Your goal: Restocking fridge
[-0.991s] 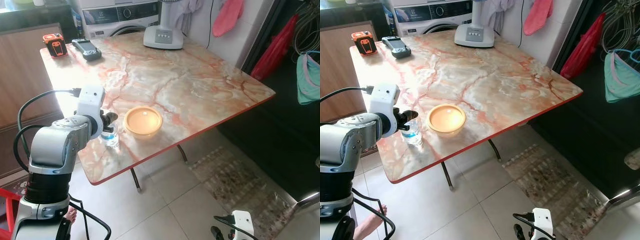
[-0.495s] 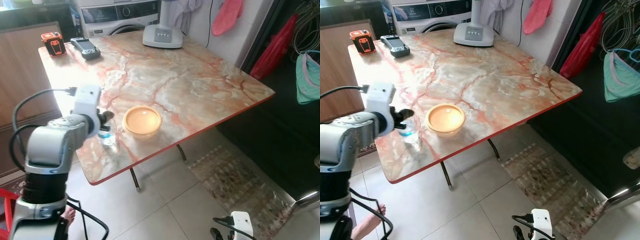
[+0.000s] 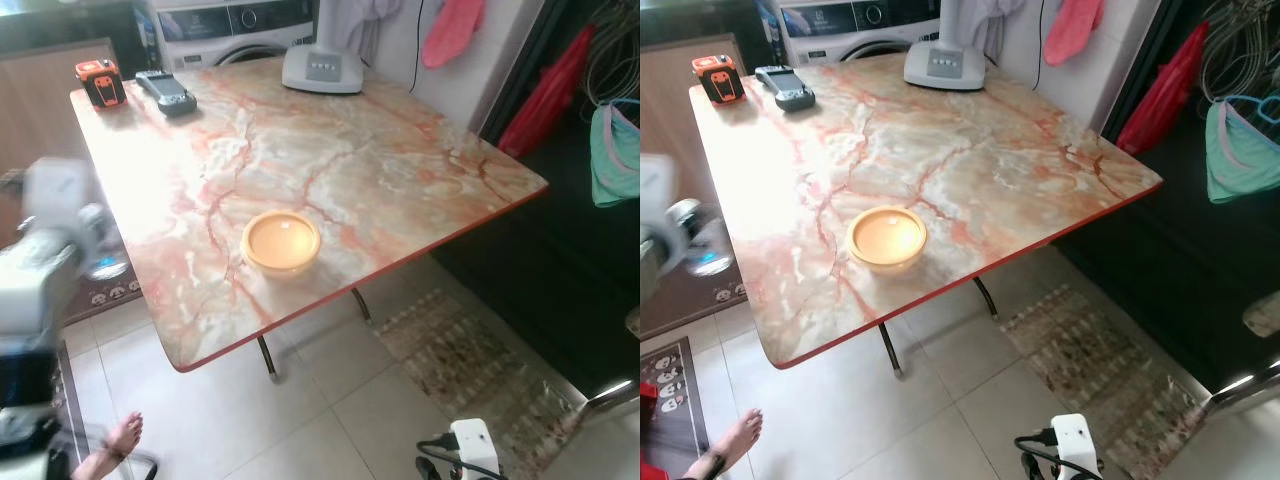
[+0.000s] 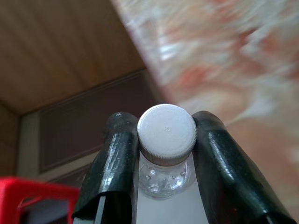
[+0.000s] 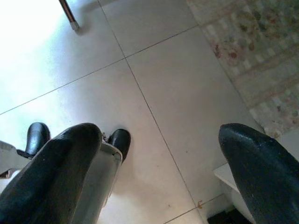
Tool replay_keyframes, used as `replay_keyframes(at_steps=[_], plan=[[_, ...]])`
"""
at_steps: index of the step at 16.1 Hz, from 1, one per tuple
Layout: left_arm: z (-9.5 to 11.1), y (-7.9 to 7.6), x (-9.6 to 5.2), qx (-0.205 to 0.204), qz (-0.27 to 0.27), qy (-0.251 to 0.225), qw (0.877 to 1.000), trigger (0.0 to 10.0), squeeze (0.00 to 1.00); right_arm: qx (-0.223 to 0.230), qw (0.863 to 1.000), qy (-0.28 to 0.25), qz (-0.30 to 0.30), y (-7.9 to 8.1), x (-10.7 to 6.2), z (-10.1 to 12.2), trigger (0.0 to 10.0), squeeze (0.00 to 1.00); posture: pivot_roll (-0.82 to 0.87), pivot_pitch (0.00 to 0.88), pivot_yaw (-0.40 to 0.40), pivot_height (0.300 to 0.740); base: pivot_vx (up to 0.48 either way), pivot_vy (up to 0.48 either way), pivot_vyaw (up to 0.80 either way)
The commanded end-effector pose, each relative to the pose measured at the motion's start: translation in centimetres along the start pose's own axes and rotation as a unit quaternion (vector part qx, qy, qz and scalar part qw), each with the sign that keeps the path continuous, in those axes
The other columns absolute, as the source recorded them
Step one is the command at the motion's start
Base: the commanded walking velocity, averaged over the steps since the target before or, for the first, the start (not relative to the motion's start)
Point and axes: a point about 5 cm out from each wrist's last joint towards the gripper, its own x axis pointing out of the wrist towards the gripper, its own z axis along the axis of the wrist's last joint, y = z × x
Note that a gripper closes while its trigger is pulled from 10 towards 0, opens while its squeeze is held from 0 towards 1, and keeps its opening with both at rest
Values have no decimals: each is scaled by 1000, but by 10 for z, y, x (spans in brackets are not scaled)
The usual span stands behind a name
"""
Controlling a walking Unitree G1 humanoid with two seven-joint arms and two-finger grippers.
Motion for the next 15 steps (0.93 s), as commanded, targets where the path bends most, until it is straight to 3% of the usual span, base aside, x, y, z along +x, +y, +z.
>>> replay_keyframes(at_steps=[1,2,5,6,7,8,9,13,14,15], plan=[[-10,5,2,2,3,-7,1000,10000,0,-3,1000,2,-1,-3,-2,-2,10000,0,70,42,-96,740,0,0,0],[-37,11,5,-15,22,-2,1000,10000,0,-5,1000,0,1,-3,-2,-2,10000,0,64,41,-90,740,0,0,0],[-80,-1,6,-26,-11,-2,1000,10000,0,-25,1000,-2,2,-2,-2,-2,10000,0,66,46,-89,740,0,0,0],[-100,-11,5,-11,-24,4,1000,10000,0,-36,999,-2,12,0,-2,-2,10000,0,58,55,-86,740,0,0,0],[-134,-26,1,-7,-34,34,999,10000,0,-32,999,-8,11,0,-2,-3,10000,0,51,63,-78,740,0,0,0],[-145,-33,-2,-13,-44,43,998,10000,0,-24,1000,-9,11,0,-2,-4,10000,0,51,66,-76,740,0,0,0],[-179,-59,-15,-11,-73,82,994,10000,0,-18,1000,-10,12,0,-3,-6,10000,0,49,75,-74,740,0,0,0],[-226,-88,-40,-18,-82,146,986,10000,0,23,1000,-10,-4,-1,-5,-12,10000,0,38,104,-82,740,0,0,0],[-243,-97,-52,-15,-81,178,981,10000,0,41,999,-6,-14,-3,-5,-15,10000,0,32,116,-77,740,0,0,0],[-248,-99,-55,-13,-78,185,980,10000,0,44,999,-5,-16,-3,-6,-16,10000,0,30,119,-77,740,0,0,0]])
